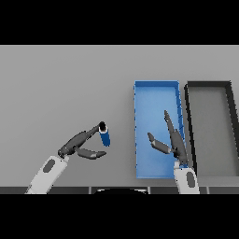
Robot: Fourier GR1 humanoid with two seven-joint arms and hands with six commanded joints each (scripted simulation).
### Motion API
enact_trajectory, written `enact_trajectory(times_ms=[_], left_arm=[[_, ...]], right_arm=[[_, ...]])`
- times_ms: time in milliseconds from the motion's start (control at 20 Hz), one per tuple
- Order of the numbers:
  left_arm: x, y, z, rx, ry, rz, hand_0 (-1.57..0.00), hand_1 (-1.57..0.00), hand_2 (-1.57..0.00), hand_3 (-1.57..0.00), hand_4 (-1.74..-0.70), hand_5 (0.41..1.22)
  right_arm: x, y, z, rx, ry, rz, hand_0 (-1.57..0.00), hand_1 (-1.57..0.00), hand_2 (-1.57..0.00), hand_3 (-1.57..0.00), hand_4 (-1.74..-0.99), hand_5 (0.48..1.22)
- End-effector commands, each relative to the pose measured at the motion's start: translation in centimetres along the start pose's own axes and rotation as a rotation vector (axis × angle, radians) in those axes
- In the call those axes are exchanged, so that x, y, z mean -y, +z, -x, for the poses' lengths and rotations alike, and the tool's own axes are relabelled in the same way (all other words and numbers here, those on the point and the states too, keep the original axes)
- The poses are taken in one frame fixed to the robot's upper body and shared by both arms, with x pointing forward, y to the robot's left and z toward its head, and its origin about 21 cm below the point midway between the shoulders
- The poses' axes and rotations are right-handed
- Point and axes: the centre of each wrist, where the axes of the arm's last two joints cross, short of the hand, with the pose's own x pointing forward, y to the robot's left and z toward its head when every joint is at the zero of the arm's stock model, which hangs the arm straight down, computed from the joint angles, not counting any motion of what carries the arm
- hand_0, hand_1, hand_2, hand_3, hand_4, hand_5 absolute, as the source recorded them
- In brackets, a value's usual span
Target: Pick up the blue pipe and place it into the blue bin.
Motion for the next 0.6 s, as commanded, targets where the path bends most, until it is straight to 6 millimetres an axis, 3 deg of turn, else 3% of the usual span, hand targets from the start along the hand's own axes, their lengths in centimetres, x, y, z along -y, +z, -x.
enact_trajectory(times_ms=[0,250,450,550], left_arm=[[0.1,-0.6,0.1,0.006,0.011,0.005,0.00,0.00,0.00,0.00,-1.19,0.469],[1.3,-3.4,0.6,0.006,-0.039,0.031,0.00,0.00,0.00,0.00,-1.13,0.462],[2.0,-5.1,0.4,0.074,0.045,0.040,0.00,0.00,0.00,0.00,-1.21,0.533],[1.9,-5.2,0.8,0.088,0.078,0.025,0.00,-0.04,-0.11,-0.04,-1.27,0.585]], right_arm=[[-0.2,0.0,-0.2,0.013,0.001,0.005,0.00,0.00,0.00,0.00,-1.218,0.612],[0.4,-0.5,0.2,-0.026,0.007,0.023,0.00,0.00,0.00,0.00,-1.201,0.605],[0.4,-0.3,-0.2,-0.001,-0.017,0.017,0.00,0.00,0.00,0.00,-1.206,0.606],[0.4,-0.2,-0.1,-0.008,-0.006,0.017,0.00,0.00,0.00,0.00,-1.196,0.603]])
